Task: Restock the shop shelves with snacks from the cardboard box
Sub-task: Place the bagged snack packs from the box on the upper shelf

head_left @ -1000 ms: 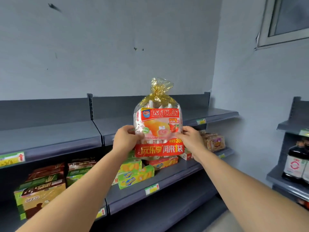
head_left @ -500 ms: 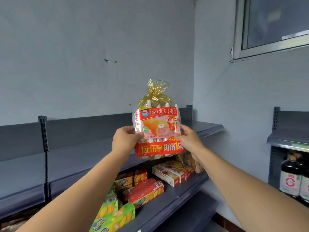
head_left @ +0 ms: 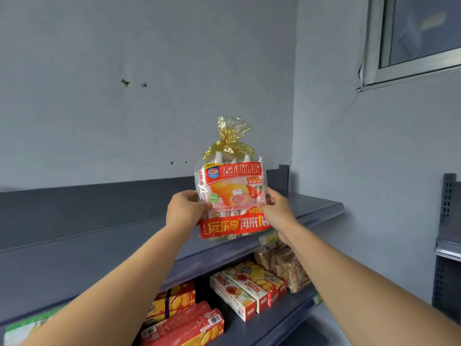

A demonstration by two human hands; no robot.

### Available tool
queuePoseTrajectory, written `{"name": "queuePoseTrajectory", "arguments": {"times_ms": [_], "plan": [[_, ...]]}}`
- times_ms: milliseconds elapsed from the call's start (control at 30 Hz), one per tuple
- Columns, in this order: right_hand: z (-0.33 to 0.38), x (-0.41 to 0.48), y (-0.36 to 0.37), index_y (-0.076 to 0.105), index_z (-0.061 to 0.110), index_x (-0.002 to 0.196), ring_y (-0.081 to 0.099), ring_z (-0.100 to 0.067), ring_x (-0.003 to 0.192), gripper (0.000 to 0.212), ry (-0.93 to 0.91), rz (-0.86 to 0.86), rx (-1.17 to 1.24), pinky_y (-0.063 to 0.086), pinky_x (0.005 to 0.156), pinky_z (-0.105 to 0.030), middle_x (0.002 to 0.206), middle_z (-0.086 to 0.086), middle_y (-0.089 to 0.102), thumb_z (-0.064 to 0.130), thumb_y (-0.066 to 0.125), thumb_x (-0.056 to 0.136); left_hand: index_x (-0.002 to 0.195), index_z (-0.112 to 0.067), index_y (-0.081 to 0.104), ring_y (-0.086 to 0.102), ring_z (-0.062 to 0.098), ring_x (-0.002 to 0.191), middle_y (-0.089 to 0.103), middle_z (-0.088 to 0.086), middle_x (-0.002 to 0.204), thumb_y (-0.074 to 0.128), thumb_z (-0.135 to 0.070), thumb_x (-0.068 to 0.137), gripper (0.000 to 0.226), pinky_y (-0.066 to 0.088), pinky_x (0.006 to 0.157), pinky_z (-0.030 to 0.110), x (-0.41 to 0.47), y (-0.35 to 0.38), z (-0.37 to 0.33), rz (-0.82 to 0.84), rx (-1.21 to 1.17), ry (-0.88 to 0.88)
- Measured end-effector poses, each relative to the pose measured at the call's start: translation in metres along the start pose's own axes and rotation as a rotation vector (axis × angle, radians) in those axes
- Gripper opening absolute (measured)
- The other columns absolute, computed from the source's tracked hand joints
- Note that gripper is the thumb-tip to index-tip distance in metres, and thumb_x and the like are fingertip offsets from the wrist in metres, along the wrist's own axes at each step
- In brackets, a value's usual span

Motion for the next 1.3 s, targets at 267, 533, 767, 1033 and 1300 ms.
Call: {"name": "queuePoseTrajectory", "arguments": {"times_ms": [267,533,767,1033,1300], "plan": [[-0.041,0.09,0.005,0.045,0.024,0.138,0.067,-0.014,0.09,0.041,0.037,0.055,0.057,0.058,0.08,-0.037,0.1,0.008,0.063,0.02,0.054,0.098,0.115,-0.015,0.062,0.071,0.023,0.088,0.069,0.003,0.102,0.073,-0.022,0.084,0.034,0.058,0.082,0.047,0.082,0.05,0.016,-0.042,0.041,0.028],[-0.076,0.186,0.014,0.042,0.018,0.11,0.062,-0.013,0.086,0.019,0.08,0.051,0.041,0.055,0.081,-0.034,0.093,0.005,0.058,0.019,0.056,0.097,0.086,-0.024,0.06,0.071,0.023,0.085,0.071,0.002,0.094,0.069,-0.023,0.088,0.009,0.059,0.079,0.047,0.168,0.095,0.042,-0.085,0.027,0.014],[-0.102,0.241,0.027,0.043,0.02,0.109,0.064,-0.014,0.09,0.021,0.089,0.122,0.054,0.055,0.078,-0.033,0.098,0.003,0.06,0.024,0.058,0.096,0.08,-0.027,0.056,0.07,0.021,0.085,0.066,-0.003,0.085,0.061,-0.018,0.093,0.016,0.059,0.081,0.046,0.209,0.12,0.059,-0.125,0.026,-0.044],[-0.123,0.288,0.043,0.051,0.019,0.098,0.064,-0.016,0.094,0.007,0.101,0.257,0.072,0.044,0.06,-0.024,0.102,-0.001,0.065,0.023,0.057,0.096,0.095,-0.022,0.058,0.07,0.022,0.088,0.064,-0.005,0.089,0.059,-0.021,0.095,0.001,0.059,0.082,0.046,0.231,0.138,0.072,-0.165,0.071,-0.092],[-0.141,0.322,0.057,0.043,0.016,0.118,0.06,-0.02,0.105,0.029,0.135,0.338,0.106,0.047,0.075,-0.03,0.113,-0.003,0.06,0.019,0.059,0.095,0.106,-0.013,0.058,0.068,0.021,0.09,0.066,-0.001,0.098,0.05,-0.017,0.097,0.013,0.058,0.085,0.044,0.249,0.152,0.08,-0.15,0.139,-0.127]]}}
Point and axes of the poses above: each hand's wrist, its own x-axis towards the middle knuckle, its own y-axis out of the palm, z = x × y, the point moved 5 cm from there along x, towards the middle knuckle
